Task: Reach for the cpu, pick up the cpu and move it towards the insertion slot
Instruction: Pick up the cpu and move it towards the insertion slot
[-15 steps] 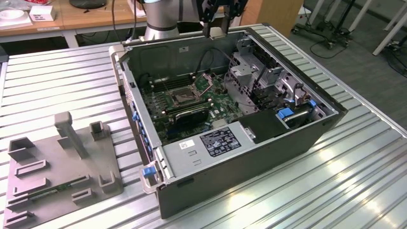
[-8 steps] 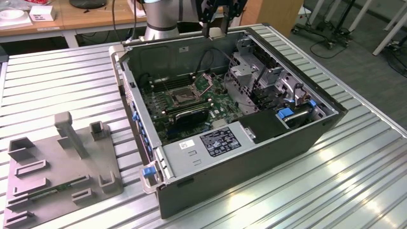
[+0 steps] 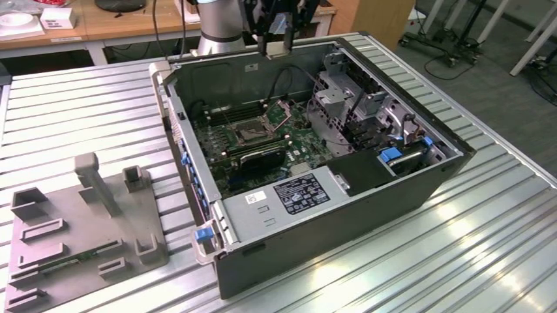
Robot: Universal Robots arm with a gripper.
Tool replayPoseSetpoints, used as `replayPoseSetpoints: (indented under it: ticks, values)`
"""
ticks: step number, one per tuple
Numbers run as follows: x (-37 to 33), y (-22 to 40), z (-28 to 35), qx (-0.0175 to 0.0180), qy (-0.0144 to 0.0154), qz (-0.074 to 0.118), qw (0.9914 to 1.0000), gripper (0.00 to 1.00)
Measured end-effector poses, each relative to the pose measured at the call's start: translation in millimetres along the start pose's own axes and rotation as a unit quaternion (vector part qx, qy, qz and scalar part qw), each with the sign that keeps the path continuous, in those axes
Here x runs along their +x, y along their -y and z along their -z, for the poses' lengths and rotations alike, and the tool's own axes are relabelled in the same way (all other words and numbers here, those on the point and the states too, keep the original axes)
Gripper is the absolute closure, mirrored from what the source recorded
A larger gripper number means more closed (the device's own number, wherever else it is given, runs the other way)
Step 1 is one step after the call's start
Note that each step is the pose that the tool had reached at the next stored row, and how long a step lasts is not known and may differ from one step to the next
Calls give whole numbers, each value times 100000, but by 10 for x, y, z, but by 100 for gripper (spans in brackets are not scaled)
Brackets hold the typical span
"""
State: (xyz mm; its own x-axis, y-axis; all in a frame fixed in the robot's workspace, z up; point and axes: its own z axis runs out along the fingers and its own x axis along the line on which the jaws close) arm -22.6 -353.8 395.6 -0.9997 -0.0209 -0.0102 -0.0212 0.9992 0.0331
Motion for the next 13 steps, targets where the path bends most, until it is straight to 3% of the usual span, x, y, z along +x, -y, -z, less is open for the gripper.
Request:
replayPoseSetpoints:
  ticks: [6, 13]
  values:
    - [223, -95, -92, -9, -4, -12, 100000, 45]
    - [238, -100, -99, -11, -2, 25, 100000, 45]
